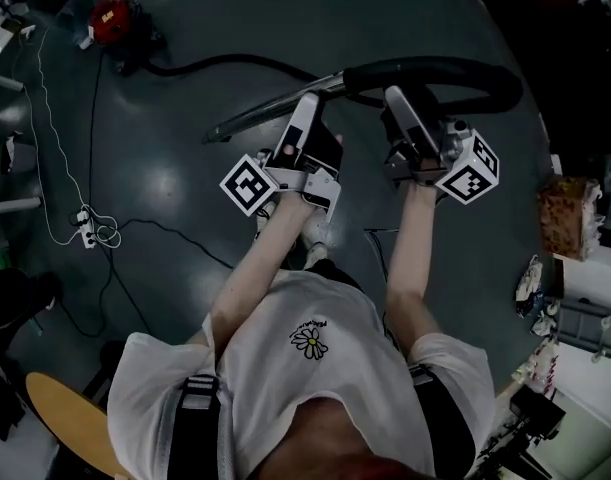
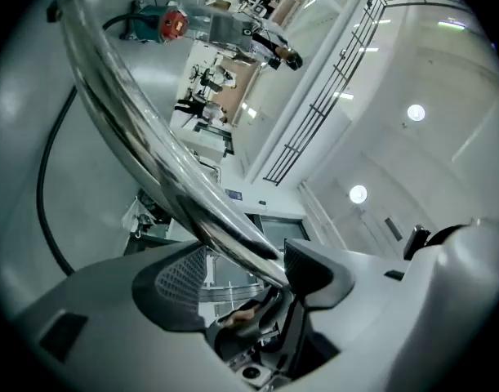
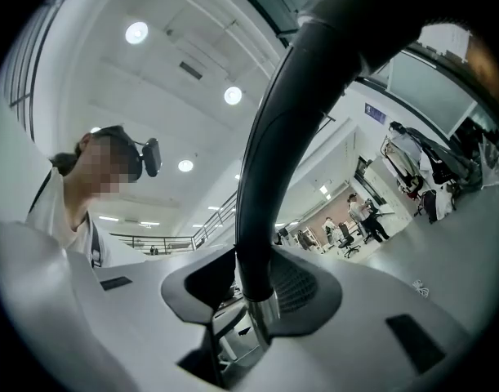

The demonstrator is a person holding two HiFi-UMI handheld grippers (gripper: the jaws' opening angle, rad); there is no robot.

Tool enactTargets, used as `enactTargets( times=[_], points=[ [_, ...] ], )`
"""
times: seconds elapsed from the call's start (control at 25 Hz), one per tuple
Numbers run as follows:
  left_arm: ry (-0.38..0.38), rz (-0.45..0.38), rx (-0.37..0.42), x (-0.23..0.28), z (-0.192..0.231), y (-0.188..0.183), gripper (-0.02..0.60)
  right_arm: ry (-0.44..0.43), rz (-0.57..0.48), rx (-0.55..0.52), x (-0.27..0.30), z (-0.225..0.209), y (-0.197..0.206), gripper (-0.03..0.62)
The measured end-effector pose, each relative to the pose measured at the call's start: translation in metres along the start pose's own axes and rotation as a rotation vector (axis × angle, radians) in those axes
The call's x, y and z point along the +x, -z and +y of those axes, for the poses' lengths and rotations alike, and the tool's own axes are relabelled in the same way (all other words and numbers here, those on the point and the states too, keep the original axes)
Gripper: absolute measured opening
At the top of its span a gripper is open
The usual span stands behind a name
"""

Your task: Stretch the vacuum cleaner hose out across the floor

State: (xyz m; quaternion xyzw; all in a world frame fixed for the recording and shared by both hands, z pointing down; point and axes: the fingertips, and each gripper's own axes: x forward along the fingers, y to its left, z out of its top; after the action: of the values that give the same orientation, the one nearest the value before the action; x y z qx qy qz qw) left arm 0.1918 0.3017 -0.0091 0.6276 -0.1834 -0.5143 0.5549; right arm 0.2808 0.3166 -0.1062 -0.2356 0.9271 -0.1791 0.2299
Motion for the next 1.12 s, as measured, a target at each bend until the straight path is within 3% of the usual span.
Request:
enactTargets(
  times=[0.24, 0.44, 0.6, 0.72, 0.92, 1.12],
  points=[
    [0.064, 0.005, 0.064, 0.024, -0.014, -0.004, 0.279, -0.005, 0.018, -0.006, -0.017, 0.01, 0.01, 0.138],
    [0.093, 0.016, 0.121, 0.008, -0.031, 0.025, 0.279, 0.004, -0.02, 0.013, -0.06, 0.049, 0.016, 0.138],
    [0.092, 0.007, 0.155, -0.009, -0.039, 0.05, 0.266, 0.132, -0.079, -0.011, -0.1, 0.072, 0.029, 0.138],
    [0.084, 0.015, 0.19, -0.026, -0.039, 0.078, 0.241, 0.244, 0.012, -0.04, -0.142, 0.092, 0.055, 0.14],
    [0.104, 0.035, 0.29, -0.051, -0.06, 0.113, 0.206, 0.152, 0.087, 0.021, -0.222, 0.167, 0.066, 0.14],
    [0.153, 0.137, 0.413, -0.081, -0.095, 0.15, 0.206, 0.13, 0.247, -0.043, -0.274, 0.168, 0.032, 0.14]
  ],
)
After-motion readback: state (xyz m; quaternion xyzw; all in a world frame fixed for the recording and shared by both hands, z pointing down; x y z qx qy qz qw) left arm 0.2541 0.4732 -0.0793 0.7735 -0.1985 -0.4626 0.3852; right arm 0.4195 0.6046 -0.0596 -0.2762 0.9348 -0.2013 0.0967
